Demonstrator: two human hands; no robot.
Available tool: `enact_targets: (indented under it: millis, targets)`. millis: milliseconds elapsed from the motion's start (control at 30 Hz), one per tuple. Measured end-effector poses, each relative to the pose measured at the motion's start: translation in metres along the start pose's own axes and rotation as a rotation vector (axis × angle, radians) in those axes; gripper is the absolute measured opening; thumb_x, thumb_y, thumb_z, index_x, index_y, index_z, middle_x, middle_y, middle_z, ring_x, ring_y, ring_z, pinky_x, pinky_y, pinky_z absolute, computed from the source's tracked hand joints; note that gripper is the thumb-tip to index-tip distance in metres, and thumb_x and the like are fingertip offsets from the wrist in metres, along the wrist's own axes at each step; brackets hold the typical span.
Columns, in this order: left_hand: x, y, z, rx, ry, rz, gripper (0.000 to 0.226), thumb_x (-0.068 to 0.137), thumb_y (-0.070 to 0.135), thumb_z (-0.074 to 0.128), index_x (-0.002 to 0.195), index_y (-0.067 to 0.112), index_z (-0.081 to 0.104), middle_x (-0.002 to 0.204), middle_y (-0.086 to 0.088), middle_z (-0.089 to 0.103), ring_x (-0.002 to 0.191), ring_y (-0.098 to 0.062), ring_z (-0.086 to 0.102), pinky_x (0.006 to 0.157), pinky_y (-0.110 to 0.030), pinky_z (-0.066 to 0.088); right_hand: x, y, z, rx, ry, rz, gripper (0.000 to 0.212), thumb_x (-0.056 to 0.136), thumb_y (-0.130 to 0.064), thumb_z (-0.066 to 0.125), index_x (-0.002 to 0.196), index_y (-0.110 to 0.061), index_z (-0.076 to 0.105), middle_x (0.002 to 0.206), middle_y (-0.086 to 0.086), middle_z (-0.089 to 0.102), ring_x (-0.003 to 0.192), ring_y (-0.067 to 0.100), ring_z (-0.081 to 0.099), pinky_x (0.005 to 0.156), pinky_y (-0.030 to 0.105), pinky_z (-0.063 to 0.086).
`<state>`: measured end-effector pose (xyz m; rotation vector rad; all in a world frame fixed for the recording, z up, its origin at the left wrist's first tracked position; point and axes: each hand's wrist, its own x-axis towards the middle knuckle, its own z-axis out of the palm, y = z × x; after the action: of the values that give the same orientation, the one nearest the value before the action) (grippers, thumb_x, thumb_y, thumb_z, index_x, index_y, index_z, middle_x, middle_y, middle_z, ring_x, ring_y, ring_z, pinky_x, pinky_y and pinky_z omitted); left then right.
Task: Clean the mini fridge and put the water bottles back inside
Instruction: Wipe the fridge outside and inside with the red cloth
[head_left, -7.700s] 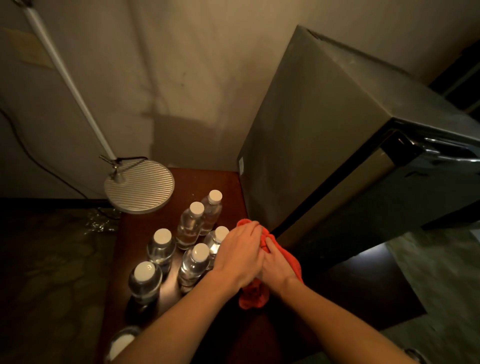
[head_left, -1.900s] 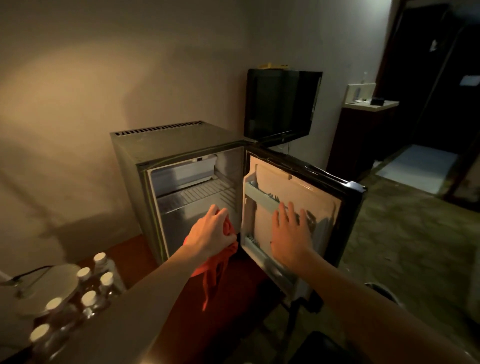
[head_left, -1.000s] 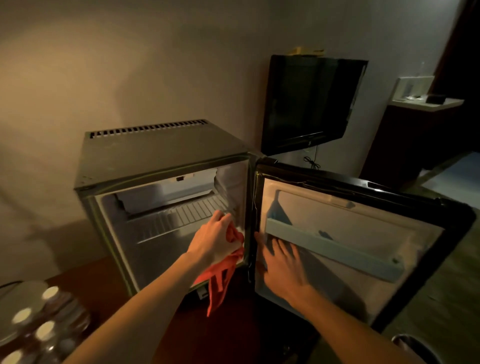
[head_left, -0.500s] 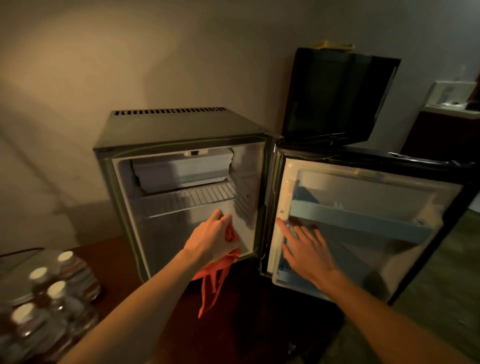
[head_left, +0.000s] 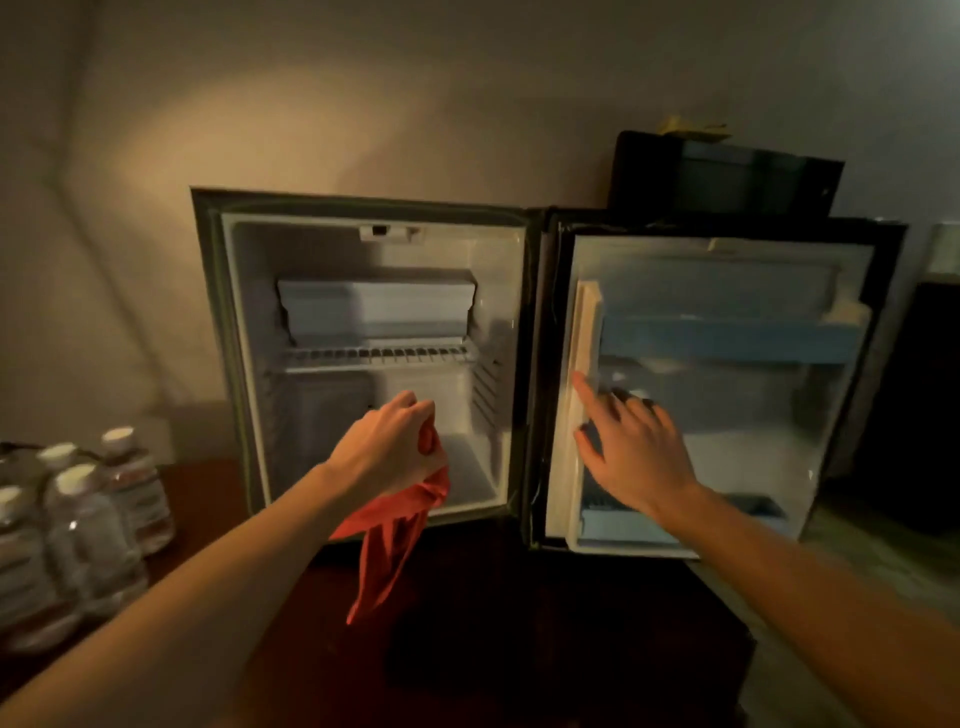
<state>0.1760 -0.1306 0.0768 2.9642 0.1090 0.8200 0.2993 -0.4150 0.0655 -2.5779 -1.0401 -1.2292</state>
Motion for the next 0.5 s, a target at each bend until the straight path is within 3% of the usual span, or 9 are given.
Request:
enact_targets:
  millis: [167, 400, 500]
  targets:
    - [-0.029, 0.020, -0.004, -0.011, 0.002, -0.089, 0.030, 0.073, 0.044, 0.068, 0.088, 0.021, 0.055, 0.095, -0.001, 0.051, 0.082, -0.037, 0.059, 0.068, -0.043, 0.050, -0.014, 0.004, 0.009, 0.096, -0.192, 0.028, 0.069, 0.096, -0.045, 0.040, 0.153, -0.033, 0.003, 0.105, 0.004, 0.069, 0.094, 0.028, 0.063, 0.080, 0.040, 0.049]
    - [-0.059, 0.025, -0.011, 0.048, -0.032, -0.120, 0.028, 0.074, 0.047, 0.064, 0.080, 0.027, 0.045, 0.088, 0.004, 0.045, 0.075, -0.032, 0.058, 0.065, -0.043, 0.050, -0.028, 0.013, 0.023, 0.197, -0.352, 0.031, 0.056, 0.097, -0.046, 0.040, 0.145, -0.032, 0.014, 0.083, -0.004, 0.059, 0.073, 0.020, 0.056, 0.065, 0.037, 0.048]
    - [-0.069, 0.024, -0.012, 0.046, -0.026, -0.128, 0.027, 0.073, 0.047, 0.064, 0.079, 0.028, 0.045, 0.085, 0.006, 0.043, 0.072, -0.030, 0.058, 0.063, -0.041, 0.049, -0.032, 0.013, 0.025, 0.210, -0.407, 0.037, 0.054, 0.098, -0.047, 0.039, 0.143, -0.033, 0.015, 0.083, -0.005, 0.057, 0.071, 0.019, 0.057, 0.065, 0.040, 0.054]
